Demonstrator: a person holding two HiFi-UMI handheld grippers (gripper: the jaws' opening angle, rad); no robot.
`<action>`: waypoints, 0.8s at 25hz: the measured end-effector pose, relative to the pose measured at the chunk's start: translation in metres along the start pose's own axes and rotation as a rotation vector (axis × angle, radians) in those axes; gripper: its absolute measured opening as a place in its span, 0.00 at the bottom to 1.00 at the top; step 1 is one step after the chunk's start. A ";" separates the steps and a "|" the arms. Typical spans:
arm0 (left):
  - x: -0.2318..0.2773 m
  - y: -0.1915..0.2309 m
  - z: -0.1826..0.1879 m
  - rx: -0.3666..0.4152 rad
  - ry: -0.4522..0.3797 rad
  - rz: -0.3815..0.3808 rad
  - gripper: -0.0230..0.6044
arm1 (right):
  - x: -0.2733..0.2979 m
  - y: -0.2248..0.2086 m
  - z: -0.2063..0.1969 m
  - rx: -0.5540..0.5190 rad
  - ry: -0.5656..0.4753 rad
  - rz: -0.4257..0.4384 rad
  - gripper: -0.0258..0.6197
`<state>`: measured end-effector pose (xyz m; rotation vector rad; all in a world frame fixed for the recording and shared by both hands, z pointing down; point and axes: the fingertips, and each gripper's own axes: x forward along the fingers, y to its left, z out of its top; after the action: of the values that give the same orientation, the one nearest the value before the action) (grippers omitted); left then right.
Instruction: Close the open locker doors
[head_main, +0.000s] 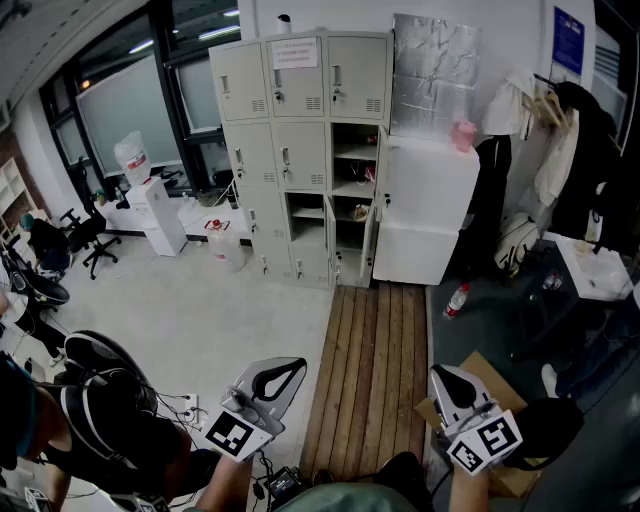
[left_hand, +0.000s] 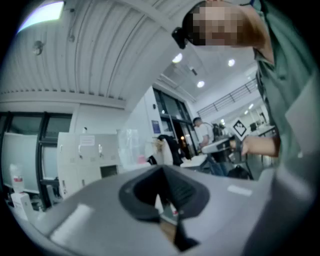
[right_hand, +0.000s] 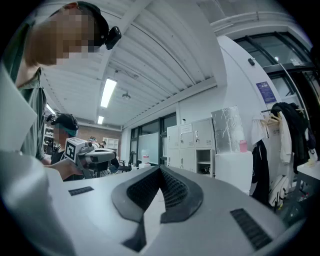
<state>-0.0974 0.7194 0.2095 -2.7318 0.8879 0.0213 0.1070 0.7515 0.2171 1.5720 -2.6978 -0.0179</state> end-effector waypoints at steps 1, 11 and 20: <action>0.000 0.001 0.001 0.001 0.000 0.002 0.04 | 0.001 0.000 0.001 -0.001 -0.002 0.003 0.05; 0.007 0.007 0.000 -0.001 -0.011 -0.011 0.04 | 0.008 -0.003 0.000 0.003 0.004 -0.006 0.05; 0.018 0.012 -0.009 -0.029 -0.021 -0.039 0.04 | 0.012 -0.010 -0.002 -0.003 0.015 -0.042 0.05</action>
<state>-0.0902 0.6976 0.2137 -2.7699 0.8348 0.0560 0.1098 0.7366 0.2195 1.6202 -2.6520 -0.0104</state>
